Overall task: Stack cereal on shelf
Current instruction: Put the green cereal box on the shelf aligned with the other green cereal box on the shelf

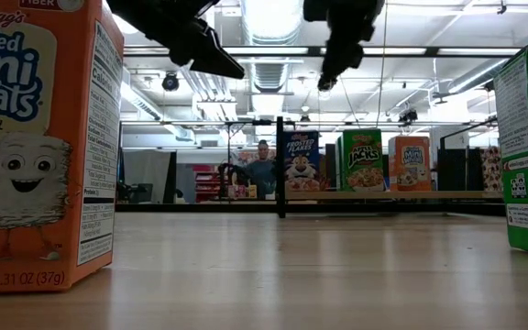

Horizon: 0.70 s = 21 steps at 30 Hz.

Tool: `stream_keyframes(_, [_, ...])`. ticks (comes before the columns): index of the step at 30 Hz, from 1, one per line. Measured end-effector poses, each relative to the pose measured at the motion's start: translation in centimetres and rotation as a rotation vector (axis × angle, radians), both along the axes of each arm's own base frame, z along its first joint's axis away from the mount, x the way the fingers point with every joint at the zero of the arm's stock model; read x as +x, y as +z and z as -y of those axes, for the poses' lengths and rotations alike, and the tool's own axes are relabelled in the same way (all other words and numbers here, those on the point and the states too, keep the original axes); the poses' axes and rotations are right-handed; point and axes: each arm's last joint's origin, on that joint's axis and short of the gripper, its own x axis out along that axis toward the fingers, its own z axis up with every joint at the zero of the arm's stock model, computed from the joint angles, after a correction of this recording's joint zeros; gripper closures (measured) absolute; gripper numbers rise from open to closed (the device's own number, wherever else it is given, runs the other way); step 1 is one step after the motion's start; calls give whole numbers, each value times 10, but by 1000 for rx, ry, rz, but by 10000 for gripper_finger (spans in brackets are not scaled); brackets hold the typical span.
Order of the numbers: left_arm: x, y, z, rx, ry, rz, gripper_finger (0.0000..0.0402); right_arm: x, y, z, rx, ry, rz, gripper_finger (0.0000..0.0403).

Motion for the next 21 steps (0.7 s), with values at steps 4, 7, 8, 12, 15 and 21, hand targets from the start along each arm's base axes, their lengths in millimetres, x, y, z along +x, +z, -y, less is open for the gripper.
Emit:
stream_keyframes(4, [0, 0, 0, -19, 9, 11, 168, -3, -5, -30, 60, 4, -79, 223])
stream_keyframes(7, [1, 2, 0, -38, 18, 25, 168, -6, -10, -52, 88, 17, -139, 223])
stream_keyframes(8, [1, 4, 0, -49, 22, 31, 168, -7, -11, -59, 97, 18, -156, 223])
stream_keyframes(12, [2, 6, 4, -98, 30, 58, 168, -14, -15, -91, 126, 27, -199, 223])
stream_keyframes(15, [3, 6, 13, -115, 6, 61, 168, -21, -20, -116, 103, 25, -212, 223])
stream_keyframes(21, [5, 7, 32, -122, -62, 74, 168, -45, -27, -156, 74, -29, -220, 223])
